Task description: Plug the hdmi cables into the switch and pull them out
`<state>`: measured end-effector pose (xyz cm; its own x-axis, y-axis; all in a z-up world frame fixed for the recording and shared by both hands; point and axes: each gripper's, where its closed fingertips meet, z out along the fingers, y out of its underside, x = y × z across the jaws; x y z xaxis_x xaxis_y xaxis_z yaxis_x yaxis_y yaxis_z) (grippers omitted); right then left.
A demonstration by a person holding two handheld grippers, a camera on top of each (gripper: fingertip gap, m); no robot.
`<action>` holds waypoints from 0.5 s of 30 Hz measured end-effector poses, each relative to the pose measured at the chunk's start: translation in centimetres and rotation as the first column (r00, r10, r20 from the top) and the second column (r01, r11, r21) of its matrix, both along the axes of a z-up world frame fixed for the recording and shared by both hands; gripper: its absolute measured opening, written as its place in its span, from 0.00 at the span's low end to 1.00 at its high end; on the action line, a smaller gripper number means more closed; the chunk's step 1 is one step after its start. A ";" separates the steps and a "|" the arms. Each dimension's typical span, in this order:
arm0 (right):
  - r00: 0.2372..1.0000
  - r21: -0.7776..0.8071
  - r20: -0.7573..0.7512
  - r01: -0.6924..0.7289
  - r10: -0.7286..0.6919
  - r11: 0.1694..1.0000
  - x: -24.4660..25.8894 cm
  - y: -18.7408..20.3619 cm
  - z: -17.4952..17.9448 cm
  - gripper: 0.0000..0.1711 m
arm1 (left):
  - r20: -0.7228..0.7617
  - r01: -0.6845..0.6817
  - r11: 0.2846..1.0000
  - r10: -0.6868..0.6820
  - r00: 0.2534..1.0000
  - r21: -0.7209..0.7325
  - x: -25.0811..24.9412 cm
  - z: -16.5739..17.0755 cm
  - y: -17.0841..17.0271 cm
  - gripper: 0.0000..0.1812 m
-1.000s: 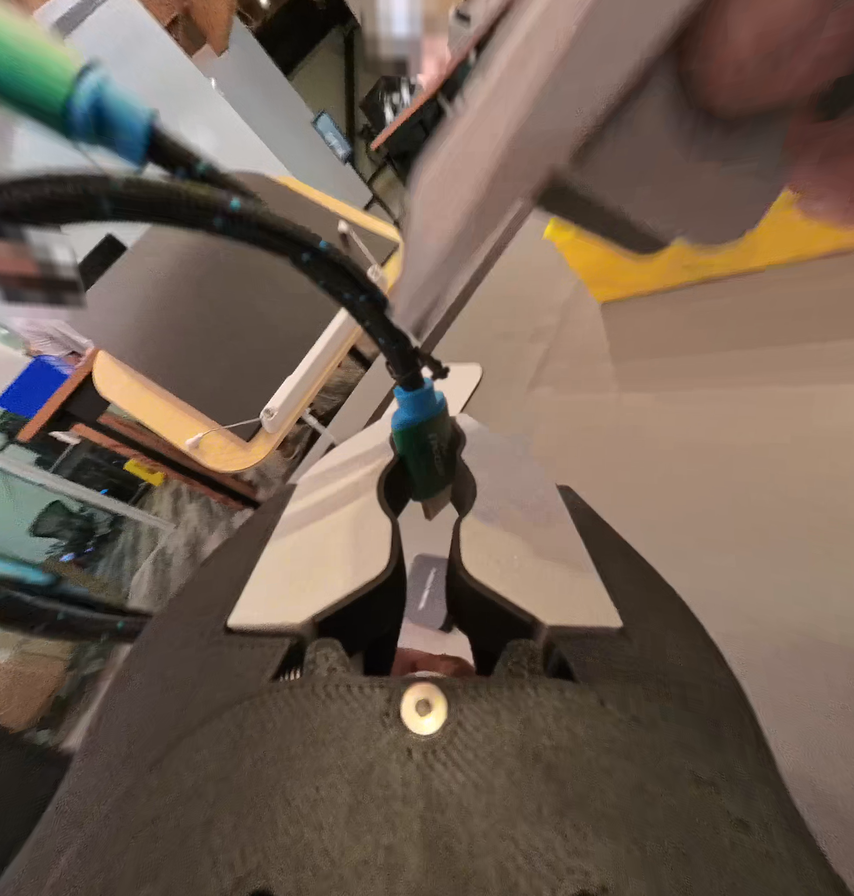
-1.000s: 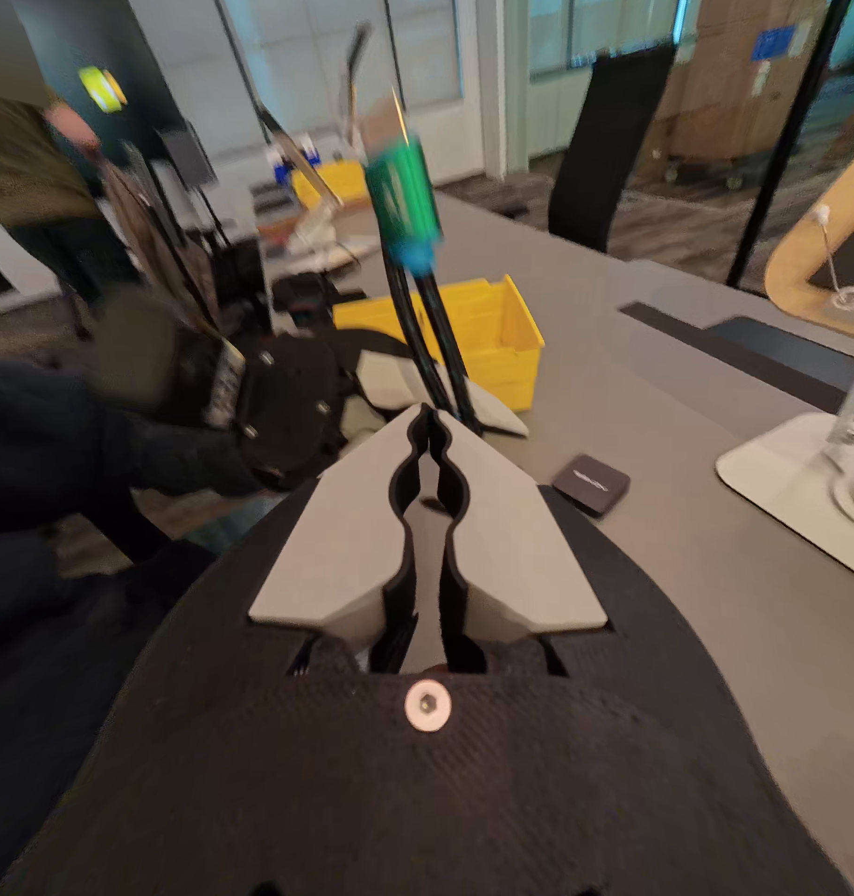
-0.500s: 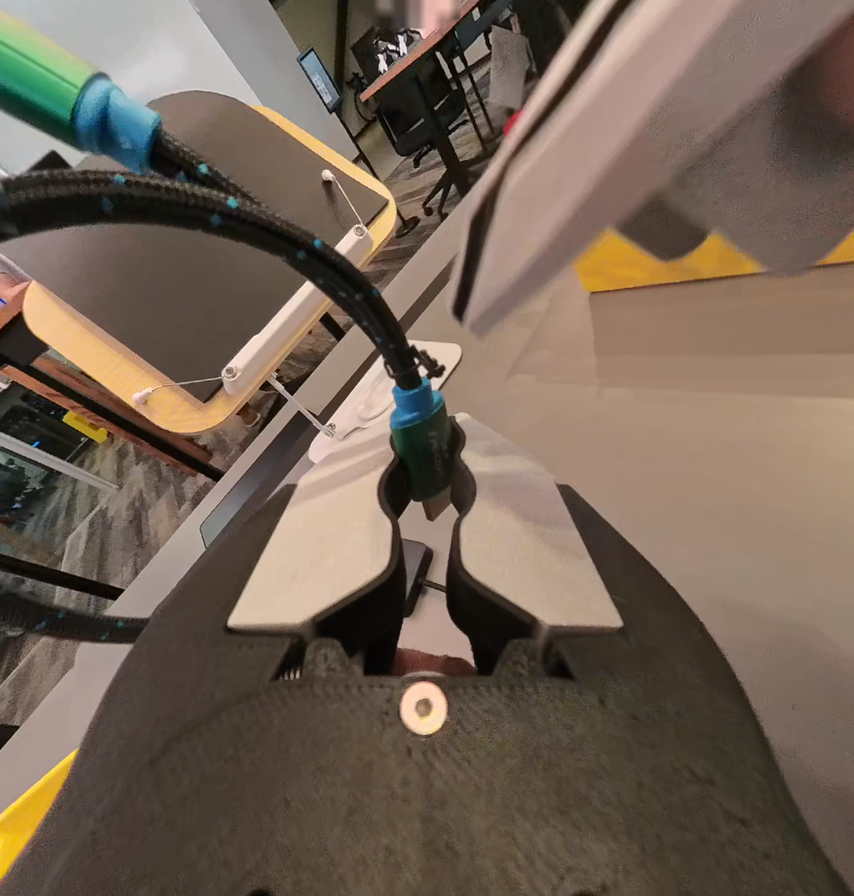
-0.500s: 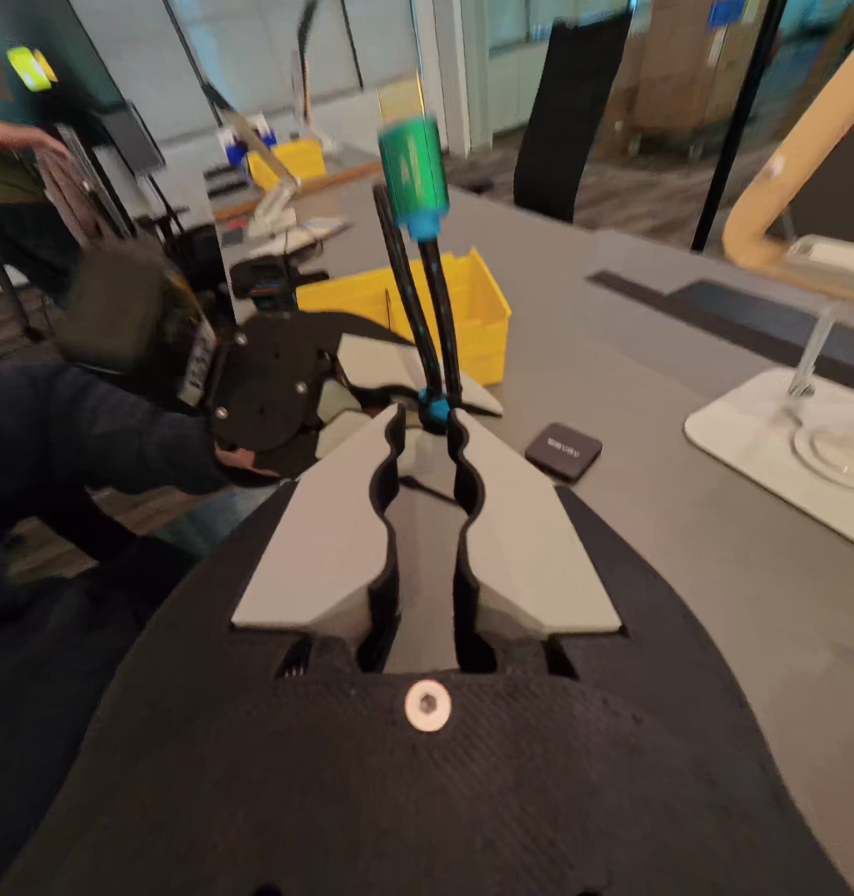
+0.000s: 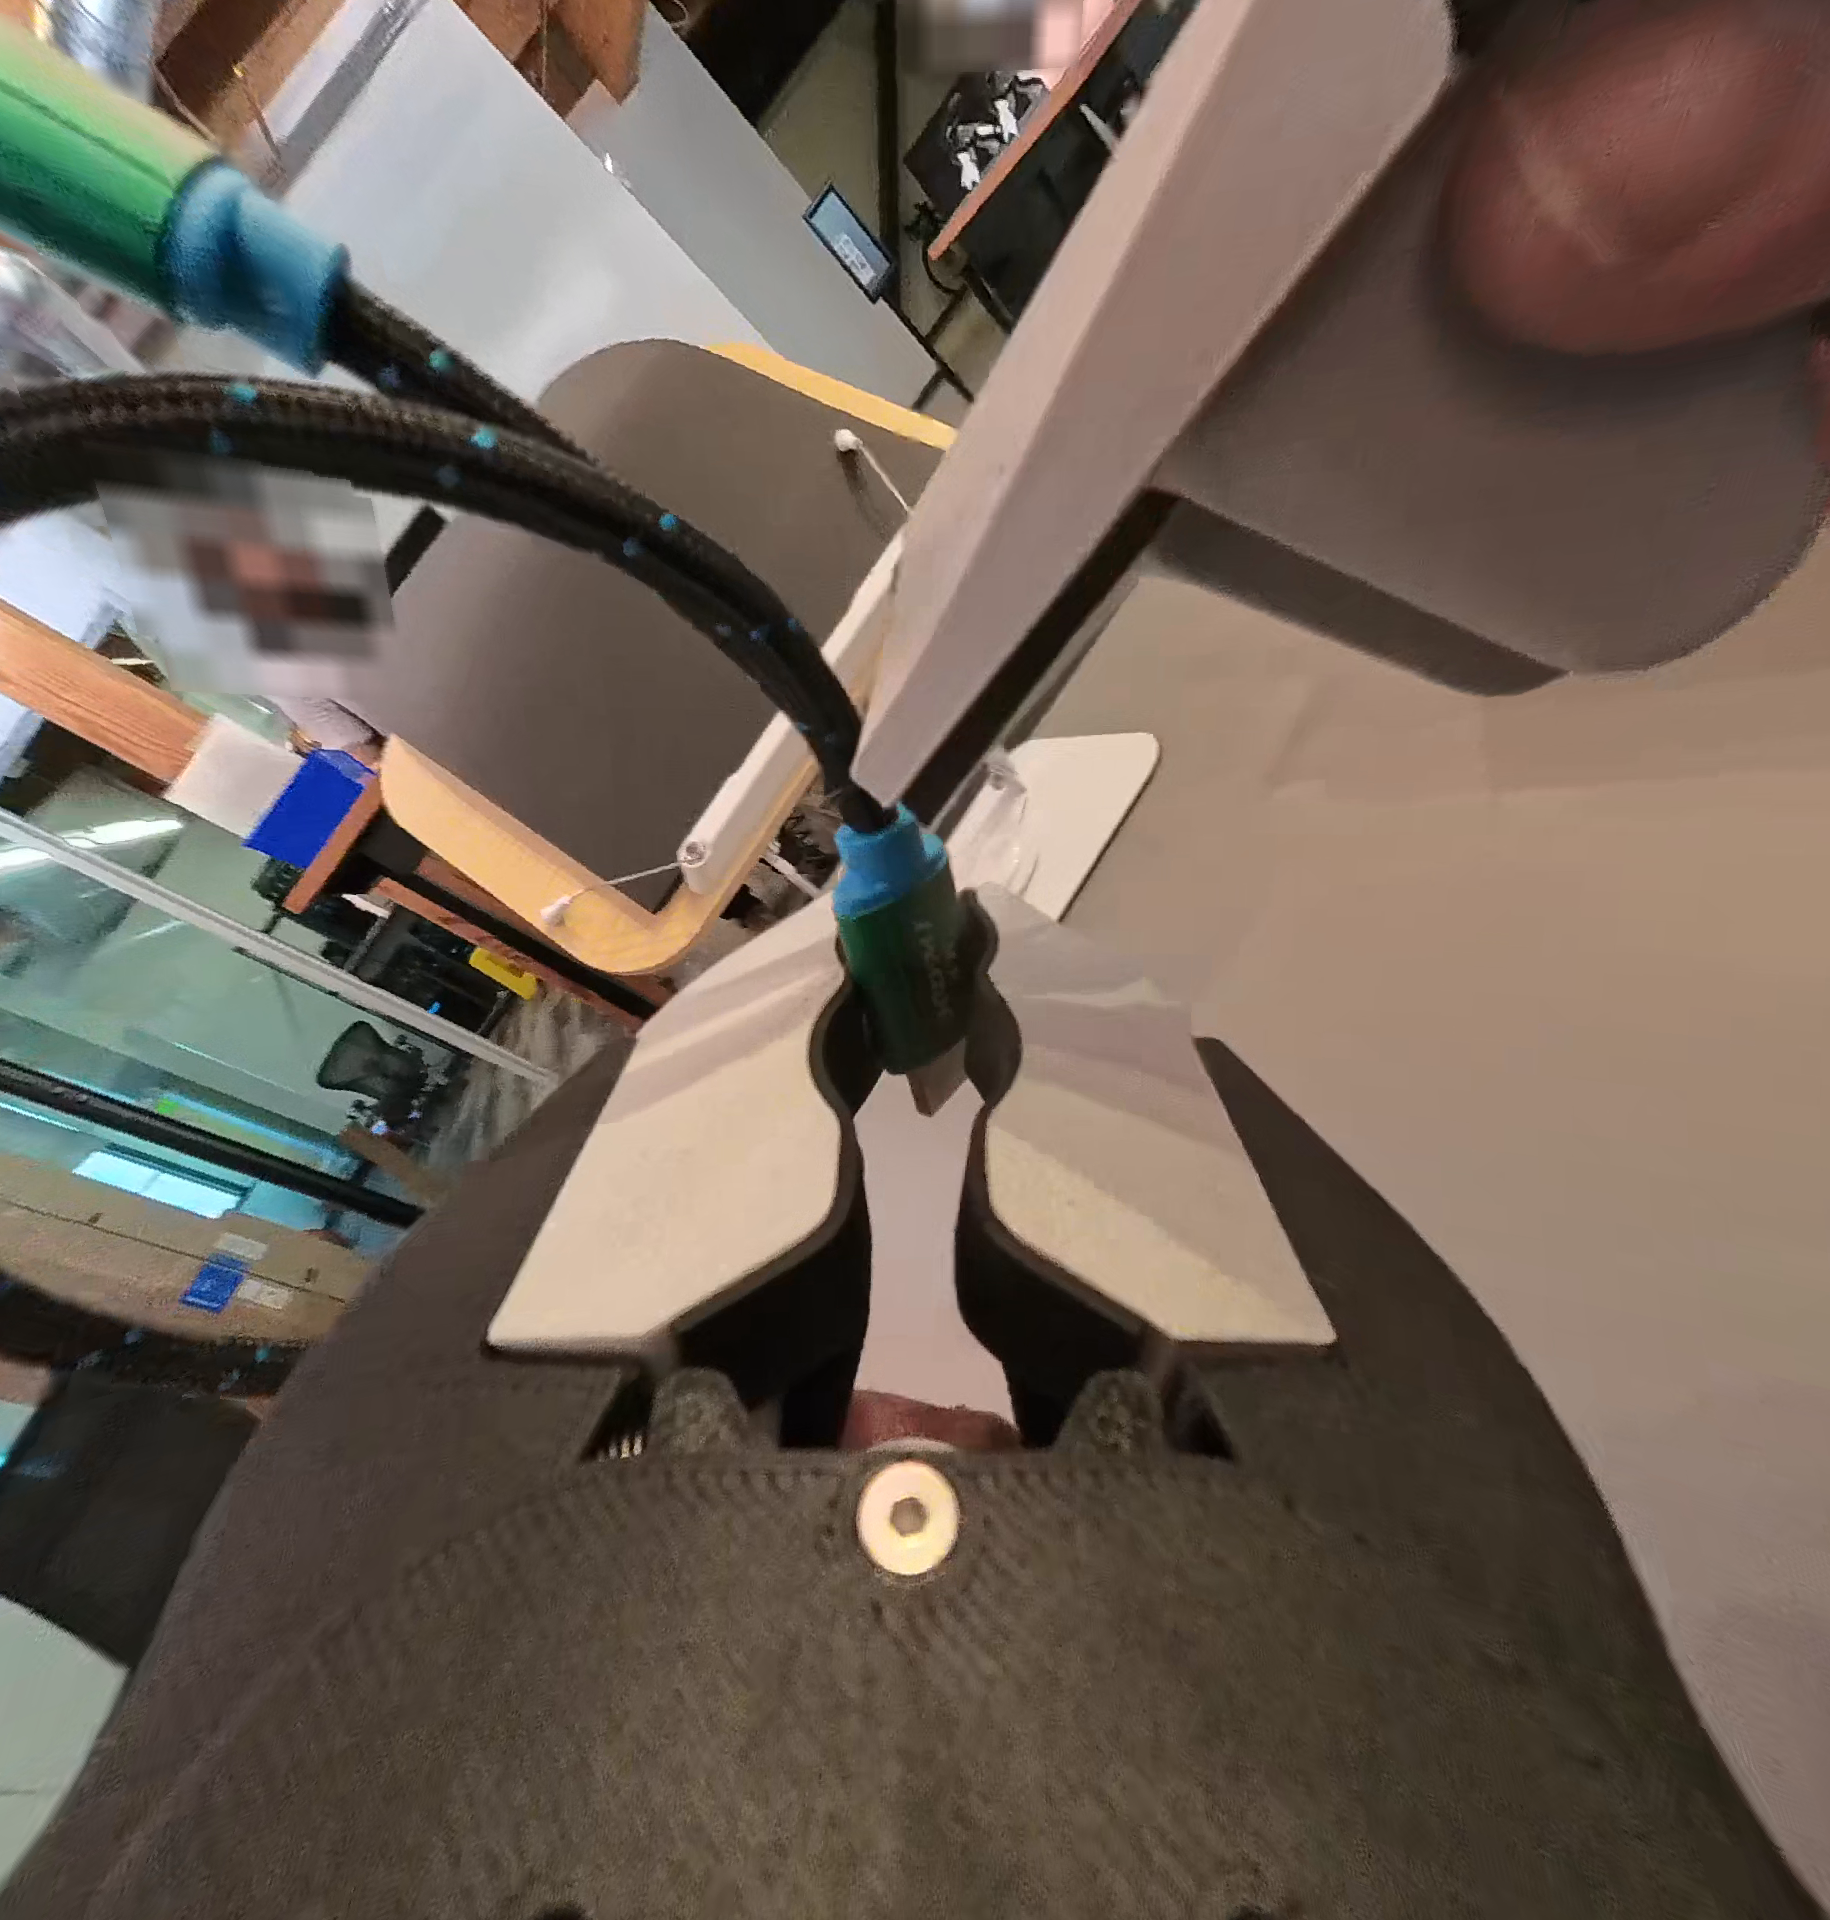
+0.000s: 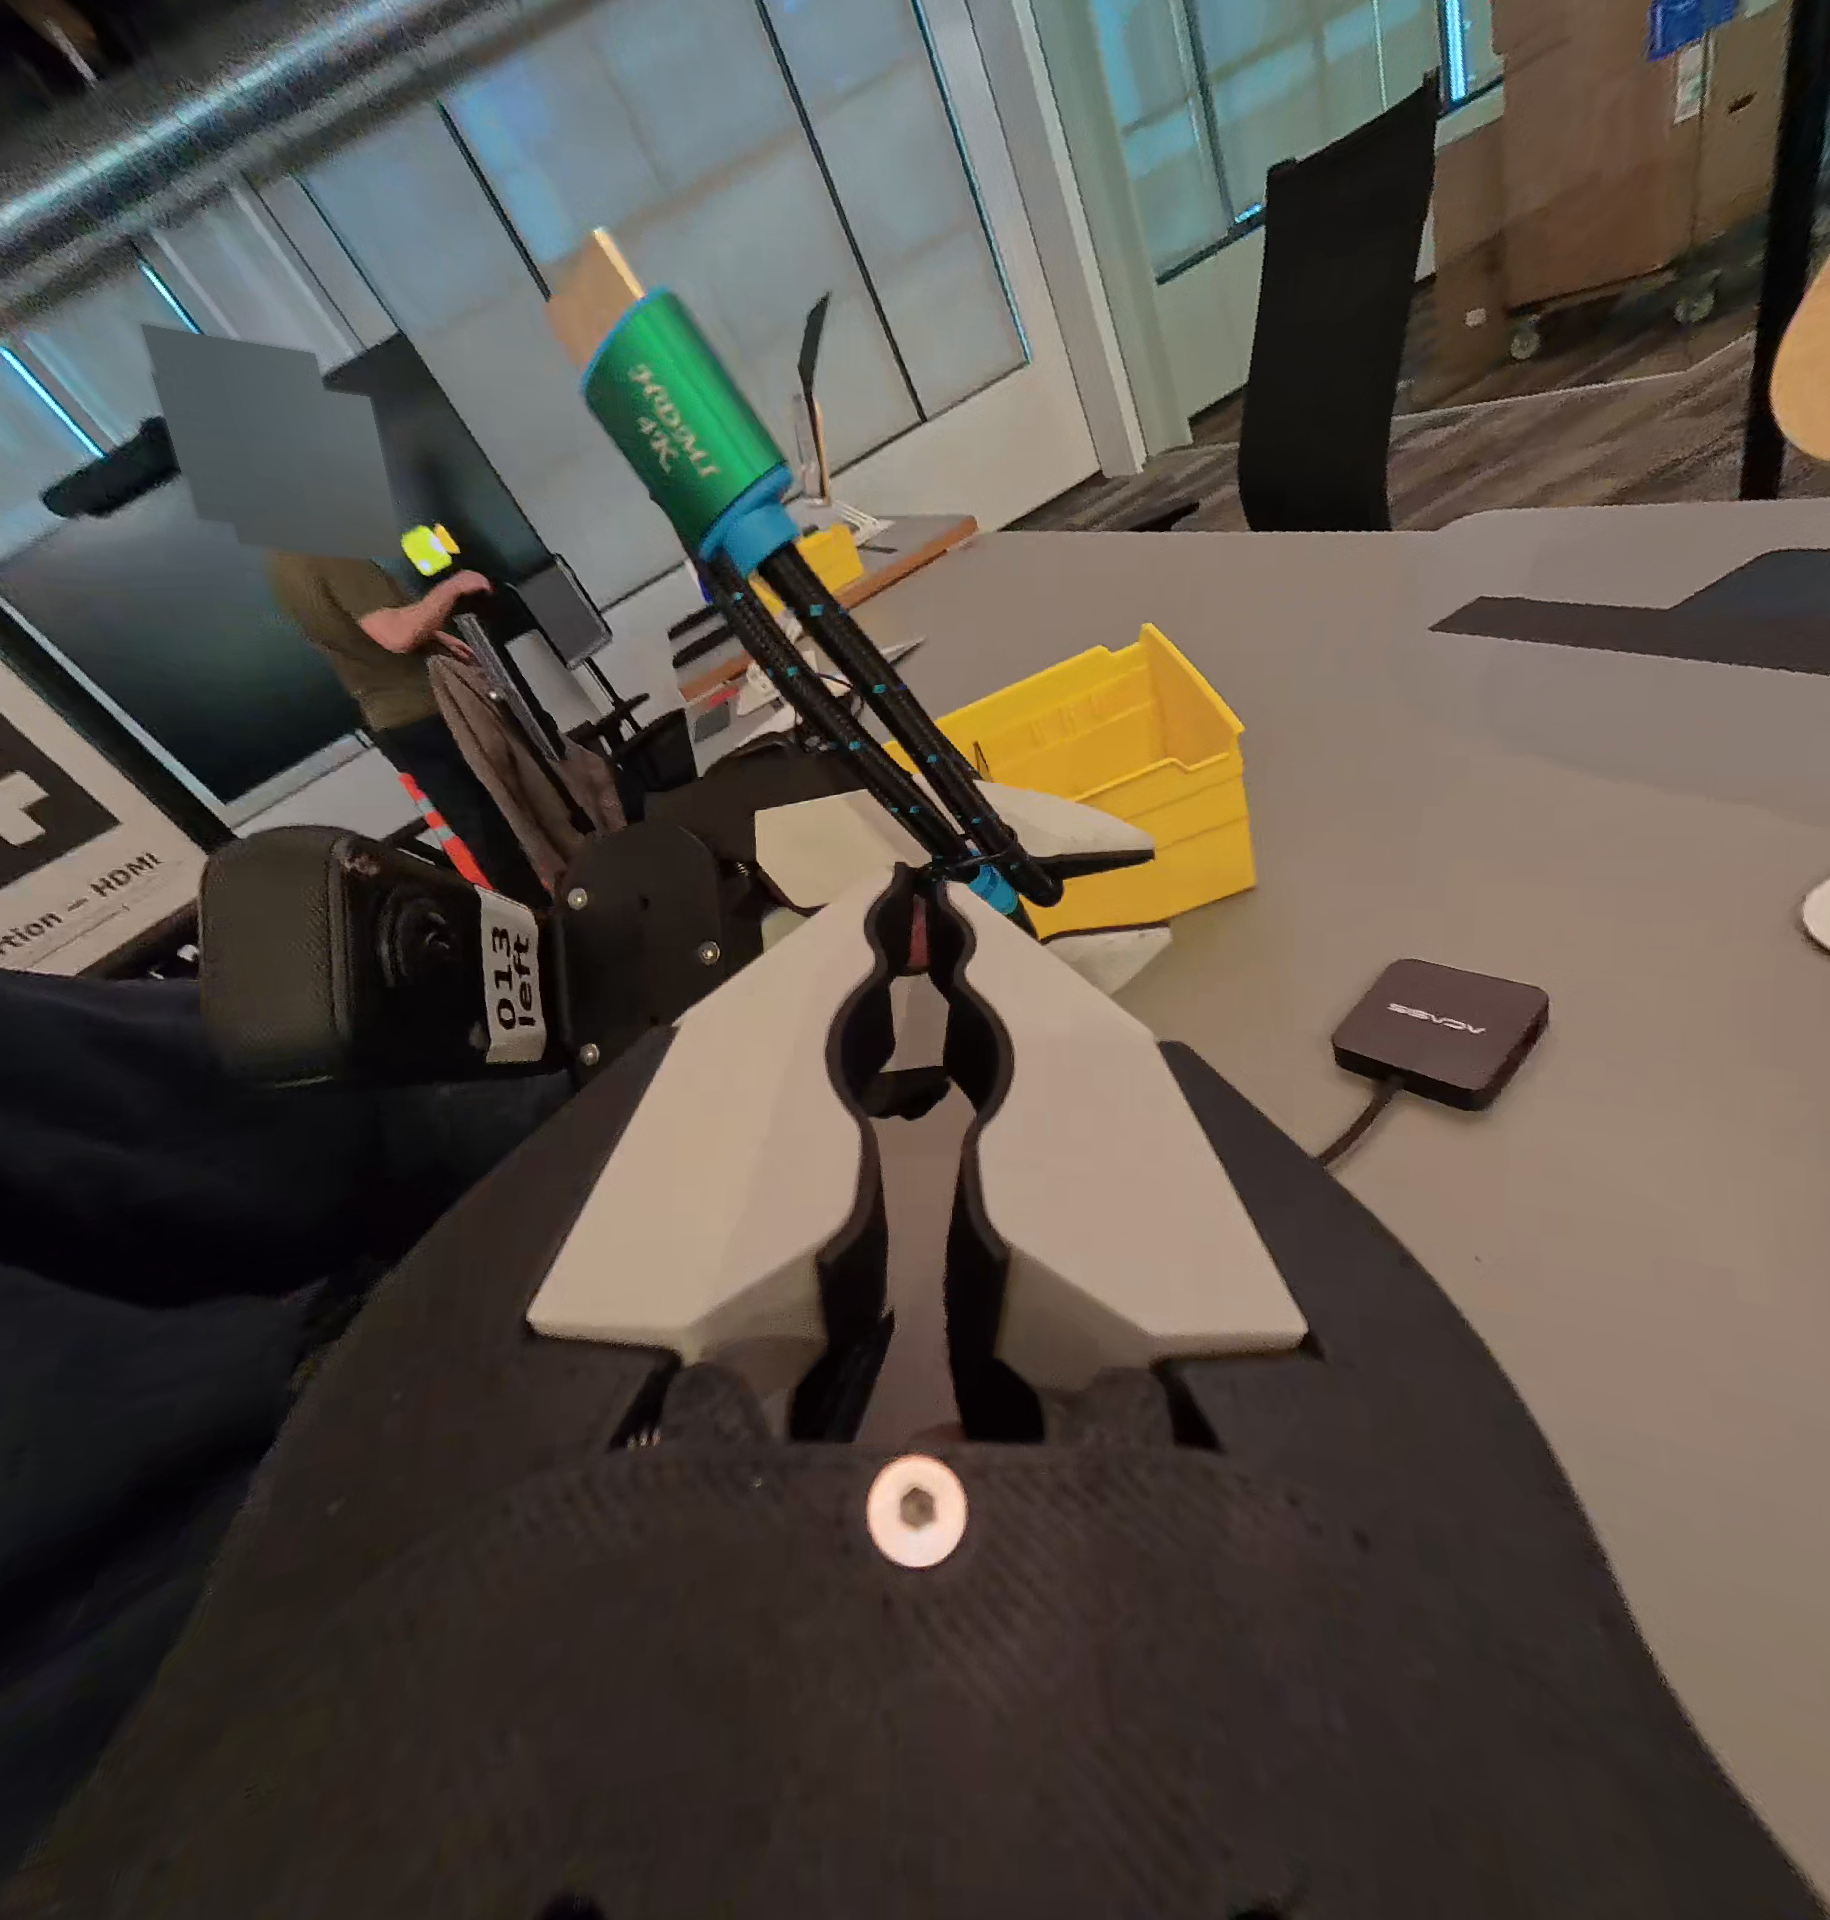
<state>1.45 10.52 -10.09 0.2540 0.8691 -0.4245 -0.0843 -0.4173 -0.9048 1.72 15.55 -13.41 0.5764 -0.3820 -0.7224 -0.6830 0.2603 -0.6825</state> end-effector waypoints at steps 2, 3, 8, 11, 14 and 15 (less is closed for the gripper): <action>1.000 0.035 0.010 0.010 -0.010 0.999 0.1 0.0 0.2 0.00 | 0.013 0.012 1.000 -0.011 1.000 -0.016 0.0 0.1 0.0 0.07; 1.000 0.056 0.014 0.016 -0.017 0.998 0.1 0.0 0.4 0.00 | 0.042 0.027 0.999 -0.025 0.999 -0.047 0.1 0.0 -0.1 0.07; 0.999 0.032 -0.042 0.017 -0.015 0.999 0.1 1.1 0.5 0.00 | 0.199 0.122 0.967 -0.077 0.977 -0.222 0.8 -0.8 -0.4 0.06; 1.000 0.044 -0.013 0.000 0.001 0.999 -0.1 1.1 -0.1 0.00 | 0.164 0.102 0.968 -0.065 0.984 -0.230 0.6 -1.7 -0.1 0.07; 1.000 0.117 0.006 0.015 -0.016 0.993 0.0 0.9 0.8 0.00 | 0.181 0.105 0.953 -0.055 0.982 -0.284 0.5 -2.0 0.1 0.05; 1.000 0.150 -0.011 0.024 -0.023 0.988 0.3 0.8 2.0 0.00 | 0.158 0.098 0.934 -0.046 0.986 -0.342 0.4 -3.3 0.3 0.05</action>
